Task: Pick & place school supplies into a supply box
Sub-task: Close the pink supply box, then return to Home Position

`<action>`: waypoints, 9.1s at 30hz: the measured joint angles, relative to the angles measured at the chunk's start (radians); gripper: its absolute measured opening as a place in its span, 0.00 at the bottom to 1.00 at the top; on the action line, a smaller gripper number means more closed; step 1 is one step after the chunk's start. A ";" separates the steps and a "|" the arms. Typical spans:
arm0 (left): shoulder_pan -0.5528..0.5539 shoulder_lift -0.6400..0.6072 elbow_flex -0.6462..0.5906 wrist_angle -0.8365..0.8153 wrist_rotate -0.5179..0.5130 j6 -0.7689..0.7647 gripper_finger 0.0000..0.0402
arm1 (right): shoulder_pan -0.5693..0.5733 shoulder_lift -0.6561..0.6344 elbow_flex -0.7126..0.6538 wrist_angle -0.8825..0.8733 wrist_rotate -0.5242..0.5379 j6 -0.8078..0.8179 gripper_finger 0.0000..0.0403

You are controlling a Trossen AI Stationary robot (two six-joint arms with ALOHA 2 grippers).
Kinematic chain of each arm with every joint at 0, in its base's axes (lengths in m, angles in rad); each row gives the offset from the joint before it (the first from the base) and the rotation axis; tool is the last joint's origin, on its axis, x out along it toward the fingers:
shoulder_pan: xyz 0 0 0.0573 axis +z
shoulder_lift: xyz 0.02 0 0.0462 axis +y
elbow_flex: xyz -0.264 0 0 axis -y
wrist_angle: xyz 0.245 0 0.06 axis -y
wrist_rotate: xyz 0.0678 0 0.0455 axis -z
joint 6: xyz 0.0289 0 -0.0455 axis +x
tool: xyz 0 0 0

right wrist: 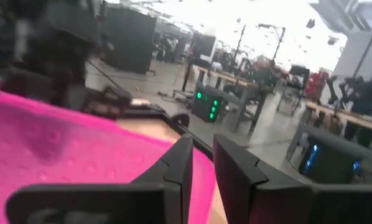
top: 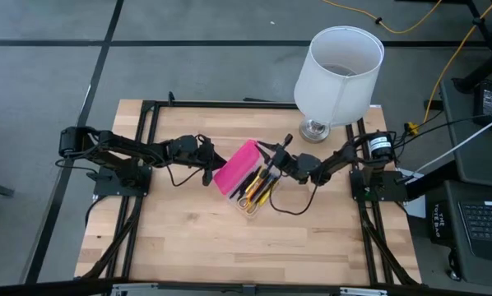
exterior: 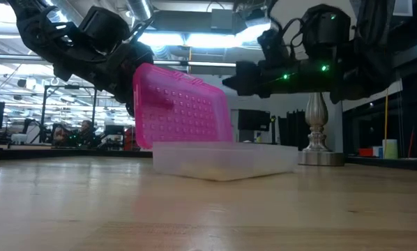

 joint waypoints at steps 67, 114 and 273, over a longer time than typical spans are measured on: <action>-0.183 -0.123 0.064 0.005 -0.003 0.260 0.01 | 0.274 -0.305 -0.001 -0.134 0.639 -0.339 0.06; 0.101 -1.058 -0.376 -0.119 -0.019 0.299 0.01 | 0.034 -0.977 -0.402 -0.622 -0.181 0.130 0.01; 0.152 -1.139 -0.376 -0.288 -0.307 0.323 0.01 | 0.247 -1.894 -0.573 -1.434 -0.625 0.292 0.07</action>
